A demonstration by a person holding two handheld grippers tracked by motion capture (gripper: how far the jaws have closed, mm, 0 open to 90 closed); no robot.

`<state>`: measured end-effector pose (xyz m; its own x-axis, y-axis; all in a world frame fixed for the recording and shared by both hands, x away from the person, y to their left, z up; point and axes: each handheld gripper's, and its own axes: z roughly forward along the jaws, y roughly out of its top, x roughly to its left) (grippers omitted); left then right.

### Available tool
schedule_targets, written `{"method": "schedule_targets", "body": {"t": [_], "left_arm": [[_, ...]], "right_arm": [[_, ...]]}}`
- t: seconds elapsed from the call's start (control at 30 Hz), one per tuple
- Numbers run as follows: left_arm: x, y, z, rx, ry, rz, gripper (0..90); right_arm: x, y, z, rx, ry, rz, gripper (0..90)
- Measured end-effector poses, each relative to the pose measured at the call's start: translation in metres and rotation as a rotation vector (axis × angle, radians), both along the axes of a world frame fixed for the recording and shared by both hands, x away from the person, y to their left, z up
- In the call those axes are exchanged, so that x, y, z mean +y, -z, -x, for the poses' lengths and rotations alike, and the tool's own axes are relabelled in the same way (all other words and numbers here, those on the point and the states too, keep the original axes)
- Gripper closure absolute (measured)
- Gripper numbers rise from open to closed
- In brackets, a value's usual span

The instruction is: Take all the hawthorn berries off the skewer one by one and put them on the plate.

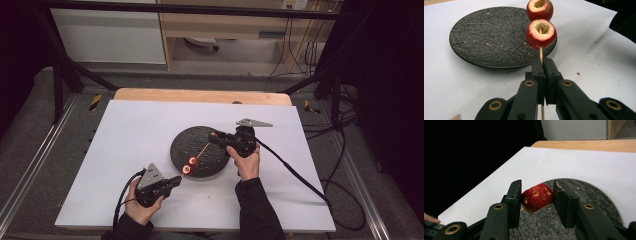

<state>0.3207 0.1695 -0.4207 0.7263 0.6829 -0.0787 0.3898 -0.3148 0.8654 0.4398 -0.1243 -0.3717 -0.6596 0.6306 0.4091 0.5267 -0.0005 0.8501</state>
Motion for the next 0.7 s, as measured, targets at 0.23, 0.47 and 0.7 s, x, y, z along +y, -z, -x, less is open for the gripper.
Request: {"method": "schedule_targets", "body": {"t": [0.23,0.47,0.7], "left_arm": [[0.003,0.000,-0.001,0.006,-0.005,0.000,88.3],[0.007,-0.001,-0.002,0.010,-0.017,0.004,88.3],[0.011,-0.002,-0.003,0.012,-0.029,0.010,88.3]], "right_arm": [[-0.011,-0.009,-0.013,-0.009,0.046,0.012,60.8],[-0.012,-0.005,-0.020,0.004,0.064,0.043,60.7],[0.001,0.016,-0.023,0.035,0.044,0.086,60.7]]}}
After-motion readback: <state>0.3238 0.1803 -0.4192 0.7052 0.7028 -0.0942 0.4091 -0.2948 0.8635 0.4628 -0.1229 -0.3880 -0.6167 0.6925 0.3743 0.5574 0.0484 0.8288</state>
